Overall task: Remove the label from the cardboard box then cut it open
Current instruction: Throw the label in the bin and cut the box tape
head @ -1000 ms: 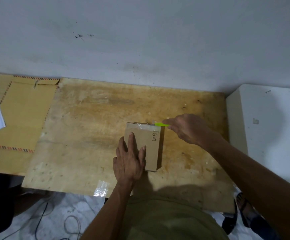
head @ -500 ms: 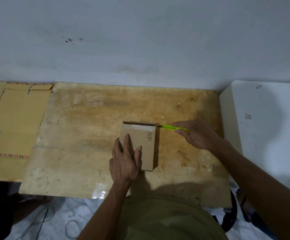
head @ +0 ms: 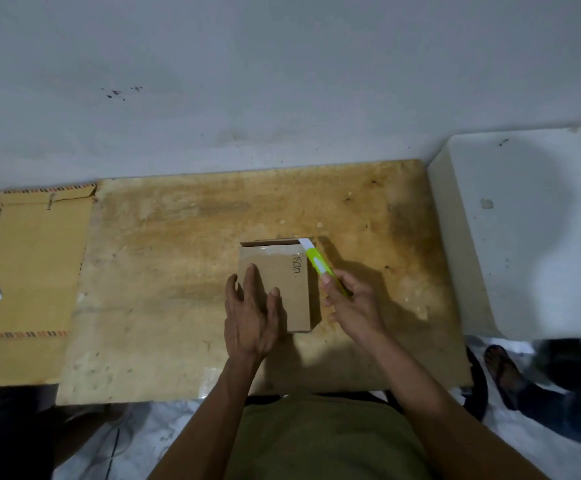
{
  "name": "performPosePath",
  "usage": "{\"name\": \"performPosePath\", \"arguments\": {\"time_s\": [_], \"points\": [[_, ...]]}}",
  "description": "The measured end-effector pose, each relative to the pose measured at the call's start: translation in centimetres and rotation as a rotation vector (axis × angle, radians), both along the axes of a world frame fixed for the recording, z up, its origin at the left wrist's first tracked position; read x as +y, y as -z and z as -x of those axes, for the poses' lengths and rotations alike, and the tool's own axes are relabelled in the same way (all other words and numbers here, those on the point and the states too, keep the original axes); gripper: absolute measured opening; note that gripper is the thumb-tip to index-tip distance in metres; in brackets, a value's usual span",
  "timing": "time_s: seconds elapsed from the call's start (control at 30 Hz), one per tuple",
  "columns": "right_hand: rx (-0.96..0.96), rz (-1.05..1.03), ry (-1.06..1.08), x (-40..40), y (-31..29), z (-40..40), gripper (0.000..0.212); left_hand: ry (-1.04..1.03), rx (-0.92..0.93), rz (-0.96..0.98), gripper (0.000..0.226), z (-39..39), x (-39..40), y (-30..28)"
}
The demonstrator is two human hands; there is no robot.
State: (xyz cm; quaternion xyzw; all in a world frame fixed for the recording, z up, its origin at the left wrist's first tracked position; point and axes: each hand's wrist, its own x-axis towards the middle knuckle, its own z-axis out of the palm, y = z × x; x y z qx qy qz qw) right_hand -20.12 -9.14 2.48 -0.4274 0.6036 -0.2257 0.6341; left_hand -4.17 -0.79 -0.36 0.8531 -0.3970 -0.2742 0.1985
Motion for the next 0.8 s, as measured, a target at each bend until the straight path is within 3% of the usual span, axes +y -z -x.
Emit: {"name": "performPosePath", "arguments": {"time_s": [0.17, 0.33, 0.47, 0.6, 0.8], "points": [[0.066, -0.034, 0.129, 3.8, 0.6, -1.3, 0.019, 0.119, -0.088, -0.010, 0.078, -2.5, -1.6, -1.1], [0.144, -0.017, 0.272, 6.5, 0.5, -2.7, 0.020, 0.502, -0.183, -0.093, 0.099, -6.2, -6.0, -2.3], [0.179, -0.045, 0.411, 8.0, 1.4, -4.6, 0.022, 0.746, -0.182, -0.239, 0.096, -7.6, -8.3, -2.4], [0.156, -0.018, 0.505, 8.2, 1.3, -5.7, 0.021, 0.744, -0.181, -0.209, 0.087, -7.9, -8.2, -3.0], [0.117, 0.045, 0.598, 5.9, -0.4, -6.4, 0.013, 0.526, -0.092, -0.146, 0.082, -8.7, -4.7, -3.5]]}}
